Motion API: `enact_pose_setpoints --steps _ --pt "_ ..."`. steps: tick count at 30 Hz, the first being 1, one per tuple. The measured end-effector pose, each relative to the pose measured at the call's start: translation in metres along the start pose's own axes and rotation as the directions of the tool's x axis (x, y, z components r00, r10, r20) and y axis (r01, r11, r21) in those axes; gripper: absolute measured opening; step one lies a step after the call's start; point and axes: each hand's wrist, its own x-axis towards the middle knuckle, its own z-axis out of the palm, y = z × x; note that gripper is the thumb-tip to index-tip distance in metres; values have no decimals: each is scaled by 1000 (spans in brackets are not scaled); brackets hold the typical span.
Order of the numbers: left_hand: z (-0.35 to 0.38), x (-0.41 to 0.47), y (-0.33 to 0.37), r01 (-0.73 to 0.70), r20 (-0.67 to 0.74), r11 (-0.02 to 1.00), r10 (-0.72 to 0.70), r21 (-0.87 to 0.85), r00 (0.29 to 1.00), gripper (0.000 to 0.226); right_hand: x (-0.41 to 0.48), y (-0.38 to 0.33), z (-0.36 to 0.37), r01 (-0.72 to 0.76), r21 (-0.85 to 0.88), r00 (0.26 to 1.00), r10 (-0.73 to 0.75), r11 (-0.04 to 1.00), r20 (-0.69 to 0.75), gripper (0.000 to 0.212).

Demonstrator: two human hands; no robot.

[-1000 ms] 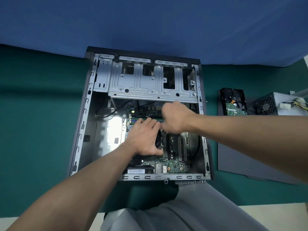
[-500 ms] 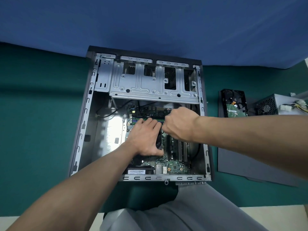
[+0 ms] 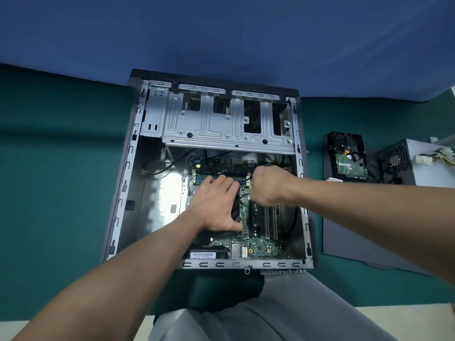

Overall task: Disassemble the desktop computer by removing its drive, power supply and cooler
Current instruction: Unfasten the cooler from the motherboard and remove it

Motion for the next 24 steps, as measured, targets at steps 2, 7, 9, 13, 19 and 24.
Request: enact_pose_setpoints --steps 2,7,9,13,19,24 --pt "0 0 0 8 15 1000 -8 6 1000 89 -6 0 0 212 -500 962 -269 839 -43 19" --pt "0 0 1 26 27 1000 -26 1 999 94 -4 -8 -1 382 -520 883 -468 764 -38 27" --pt "0 0 1 21 23 1000 -22 18 999 96 4 -7 -5 245 -82 960 -254 966 -121 29" --pt "-1 -1 1 10 -3 999 -10 34 1000 91 11 -7 -6 -217 625 969 244 750 44 19" --pt "-3 -1 0 1 10 999 -2 38 1000 92 14 -2 -20 -206 416 977 161 886 141 21" --pt "-2 0 0 -2 12 1000 1 30 1000 92 1 5 -22 311 -381 946 -322 871 38 29"
